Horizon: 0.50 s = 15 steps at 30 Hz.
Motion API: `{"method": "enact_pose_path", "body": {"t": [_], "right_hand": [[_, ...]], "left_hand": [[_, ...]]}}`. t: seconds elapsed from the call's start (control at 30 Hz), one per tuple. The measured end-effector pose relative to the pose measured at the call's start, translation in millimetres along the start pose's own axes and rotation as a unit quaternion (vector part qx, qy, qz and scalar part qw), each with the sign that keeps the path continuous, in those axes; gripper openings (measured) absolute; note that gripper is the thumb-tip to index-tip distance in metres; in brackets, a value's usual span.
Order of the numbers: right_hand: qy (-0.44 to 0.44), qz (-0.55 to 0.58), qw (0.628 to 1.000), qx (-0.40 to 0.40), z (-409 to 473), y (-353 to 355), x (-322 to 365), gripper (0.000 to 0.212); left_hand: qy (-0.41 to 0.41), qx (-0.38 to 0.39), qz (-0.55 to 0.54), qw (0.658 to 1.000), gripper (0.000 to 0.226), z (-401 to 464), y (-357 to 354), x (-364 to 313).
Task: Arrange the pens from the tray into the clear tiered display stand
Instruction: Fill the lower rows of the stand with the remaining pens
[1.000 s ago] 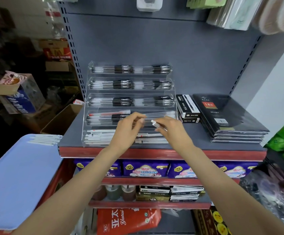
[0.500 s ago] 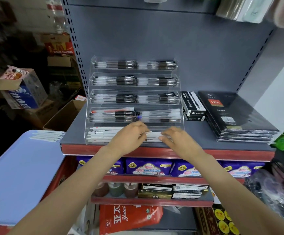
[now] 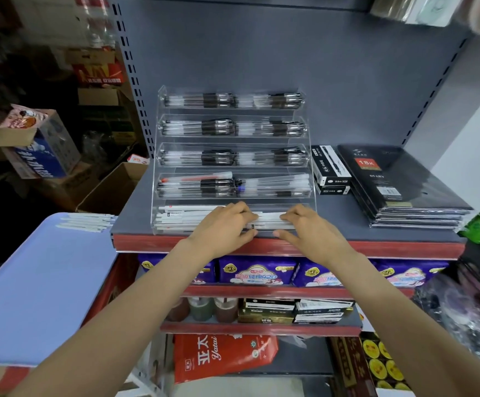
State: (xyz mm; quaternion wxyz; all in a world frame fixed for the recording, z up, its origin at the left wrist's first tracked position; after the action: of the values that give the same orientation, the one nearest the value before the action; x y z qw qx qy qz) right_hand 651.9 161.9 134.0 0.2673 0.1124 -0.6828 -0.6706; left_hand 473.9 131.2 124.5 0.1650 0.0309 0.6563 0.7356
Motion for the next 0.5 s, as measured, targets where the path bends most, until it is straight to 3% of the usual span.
{"method": "enact_pose_path", "body": {"t": [0.27, 0.37, 0.5], "right_hand": [[0.052, 0.105, 0.990, -0.077, 18, 9, 67, 0.041], [0.097, 0.133, 0.983, -0.077, 38, 4, 118, 0.039], [0.168, 0.133, 0.975, -0.061, 68, -16, 207, 0.037]], "left_hand": [[0.075, -0.163, -0.102, 0.978, 0.030, -40, 39, 36], [0.111, -0.246, -0.099, 0.958, 0.025, -75, 56, 80], [0.216, -0.258, -0.096, 0.937, 0.019, -129, 68, 163]]}}
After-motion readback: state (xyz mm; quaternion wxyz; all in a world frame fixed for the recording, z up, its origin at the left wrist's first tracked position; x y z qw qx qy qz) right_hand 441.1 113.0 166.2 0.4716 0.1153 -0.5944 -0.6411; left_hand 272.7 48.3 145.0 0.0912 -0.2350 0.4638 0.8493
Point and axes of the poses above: each hand's wrist, its own z-axis towards the middle knuckle, its own y-axis out of the back of the hand, x = y × z, the point moved 2 cm from there along z, towards the middle knuckle, and after that the axes turned 2 degrees about -x, right-handed, at the moved point
